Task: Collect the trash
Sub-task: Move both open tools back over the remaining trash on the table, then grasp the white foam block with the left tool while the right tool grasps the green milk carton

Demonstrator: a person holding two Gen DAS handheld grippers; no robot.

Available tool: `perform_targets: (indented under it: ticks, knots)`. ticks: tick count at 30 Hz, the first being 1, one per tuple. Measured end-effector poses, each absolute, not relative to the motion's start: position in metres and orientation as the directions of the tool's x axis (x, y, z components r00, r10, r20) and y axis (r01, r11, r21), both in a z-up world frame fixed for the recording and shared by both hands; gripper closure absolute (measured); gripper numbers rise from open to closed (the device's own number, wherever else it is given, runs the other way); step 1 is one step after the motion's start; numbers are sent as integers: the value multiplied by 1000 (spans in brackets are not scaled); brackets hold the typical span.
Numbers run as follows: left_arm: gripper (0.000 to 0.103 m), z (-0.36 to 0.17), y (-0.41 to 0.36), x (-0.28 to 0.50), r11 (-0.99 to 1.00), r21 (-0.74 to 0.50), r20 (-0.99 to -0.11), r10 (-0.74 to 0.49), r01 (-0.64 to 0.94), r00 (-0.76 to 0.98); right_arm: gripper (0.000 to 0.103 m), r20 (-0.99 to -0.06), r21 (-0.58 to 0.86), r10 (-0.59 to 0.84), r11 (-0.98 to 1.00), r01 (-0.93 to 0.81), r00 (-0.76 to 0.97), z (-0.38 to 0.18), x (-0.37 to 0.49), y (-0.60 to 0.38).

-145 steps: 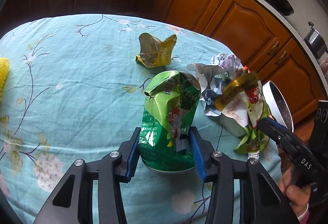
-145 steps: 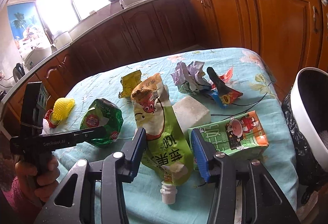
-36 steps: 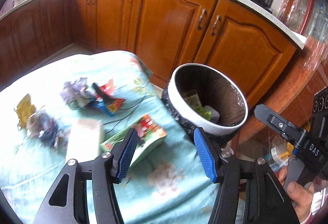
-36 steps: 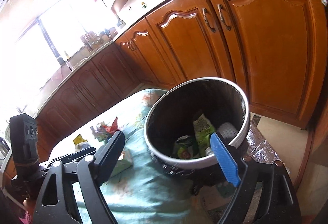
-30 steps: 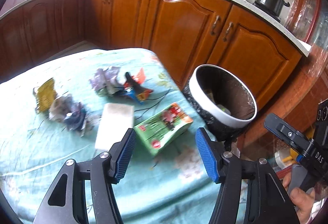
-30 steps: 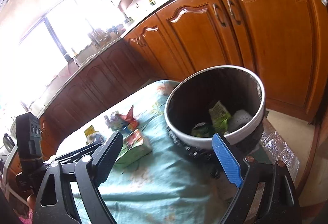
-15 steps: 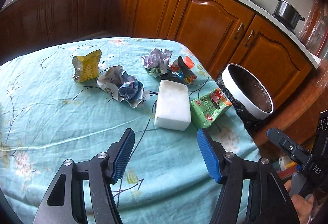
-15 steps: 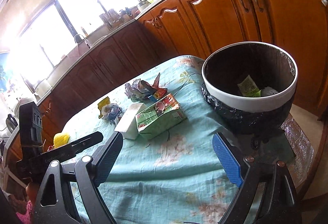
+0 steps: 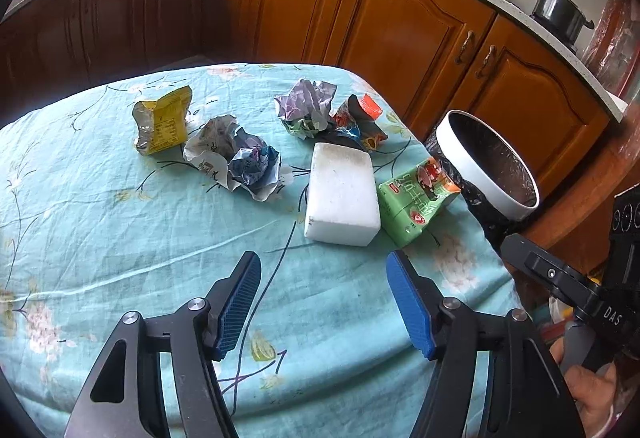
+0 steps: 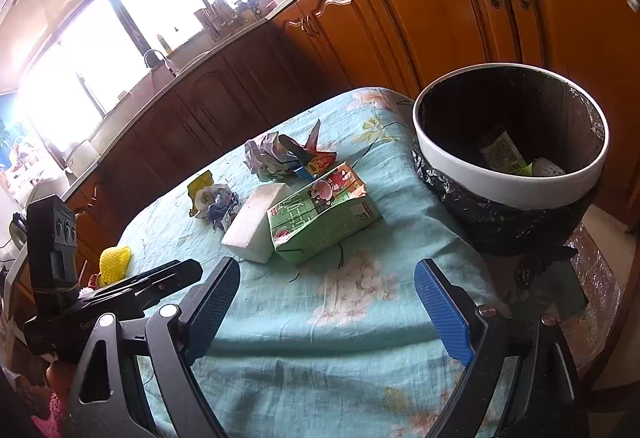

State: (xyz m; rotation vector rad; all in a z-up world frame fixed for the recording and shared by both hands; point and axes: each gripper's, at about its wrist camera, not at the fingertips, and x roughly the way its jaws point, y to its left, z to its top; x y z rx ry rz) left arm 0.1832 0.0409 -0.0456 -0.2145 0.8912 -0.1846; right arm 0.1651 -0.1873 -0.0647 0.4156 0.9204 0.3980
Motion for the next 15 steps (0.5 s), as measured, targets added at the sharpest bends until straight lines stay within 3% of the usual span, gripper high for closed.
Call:
perform_targets:
  ticks: [9, 15]
  knots:
    - [38, -59, 22, 211, 976, -197, -773, -216, 98, 597, 14, -673, 530, 524, 834, -154, 521, -73, 198, -185]
    - [38, -67, 13, 234, 979, -175, -783, -205, 109, 588, 33, -693, 503, 516, 846, -176, 503, -80, 219, -181]
